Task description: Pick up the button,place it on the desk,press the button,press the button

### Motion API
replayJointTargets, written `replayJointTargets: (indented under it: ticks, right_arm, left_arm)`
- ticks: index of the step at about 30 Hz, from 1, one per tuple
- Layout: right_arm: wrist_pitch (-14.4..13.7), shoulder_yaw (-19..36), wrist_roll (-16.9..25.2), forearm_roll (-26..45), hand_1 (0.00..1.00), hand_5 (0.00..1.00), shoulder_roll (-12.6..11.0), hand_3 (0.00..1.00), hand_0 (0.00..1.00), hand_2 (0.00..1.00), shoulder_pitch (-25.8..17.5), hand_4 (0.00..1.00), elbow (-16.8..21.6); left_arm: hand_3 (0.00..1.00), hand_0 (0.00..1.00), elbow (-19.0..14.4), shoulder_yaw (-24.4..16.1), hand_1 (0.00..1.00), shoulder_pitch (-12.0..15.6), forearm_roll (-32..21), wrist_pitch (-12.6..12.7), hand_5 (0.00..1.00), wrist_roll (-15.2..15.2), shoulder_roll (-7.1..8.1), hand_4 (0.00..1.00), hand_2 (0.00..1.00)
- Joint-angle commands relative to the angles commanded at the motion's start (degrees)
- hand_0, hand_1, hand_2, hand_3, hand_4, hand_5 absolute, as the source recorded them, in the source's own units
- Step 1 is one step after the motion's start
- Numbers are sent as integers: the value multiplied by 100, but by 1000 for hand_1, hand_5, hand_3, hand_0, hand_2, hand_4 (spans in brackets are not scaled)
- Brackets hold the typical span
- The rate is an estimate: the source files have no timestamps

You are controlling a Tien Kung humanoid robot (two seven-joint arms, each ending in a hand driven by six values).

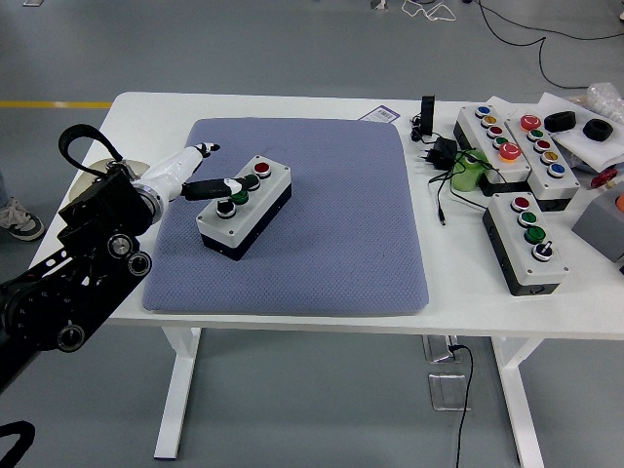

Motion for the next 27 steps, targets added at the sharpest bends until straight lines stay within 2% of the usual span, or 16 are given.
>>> replayJointTargets:
  ticks: [4, 6, 12, 17, 26, 27]
  right_arm:
    - [-11, -11, 22, -11, 677, 421, -6, 707, 730, 742, 3, 455, -3]
    - [-24, -23, 33, -19, 677, 421, -8, 707, 730, 742, 7, 455, -6]
    - [-52, -68, 66, -24, 677, 417, -14, 700, 728, 739, 11, 452, -9]
    - [-68, -79, 88, -35, 675, 402, -19, 698, 727, 737, 19, 441, -8]
    - [-92, -154, 132, -9, 672, 407, -28, 692, 724, 734, 19, 436, -19]
    - [-95, -164, 139, -4, 667, 406, -30, 686, 723, 730, 19, 432, -20]
  left_arm:
    - [998, 998, 54, 137, 998, -76, 151, -136, 796, 119, -57, 998, 998]
    - [998, 998, 92, 252, 998, -121, 19, -241, 796, 226, -106, 998, 998]
    - [998, 998, 158, 376, 998, -188, -575, -346, 798, 342, -248, 998, 998]
    - [998, 998, 300, 480, 998, -292, -724, -303, 791, 392, -303, 998, 998]
    - [998, 998, 736, 706, 998, -432, -624, -43, 784, 392, -453, 998, 998]
    - [998, 959, 771, 727, 998, -442, -590, -22, 747, 392, -473, 998, 998]
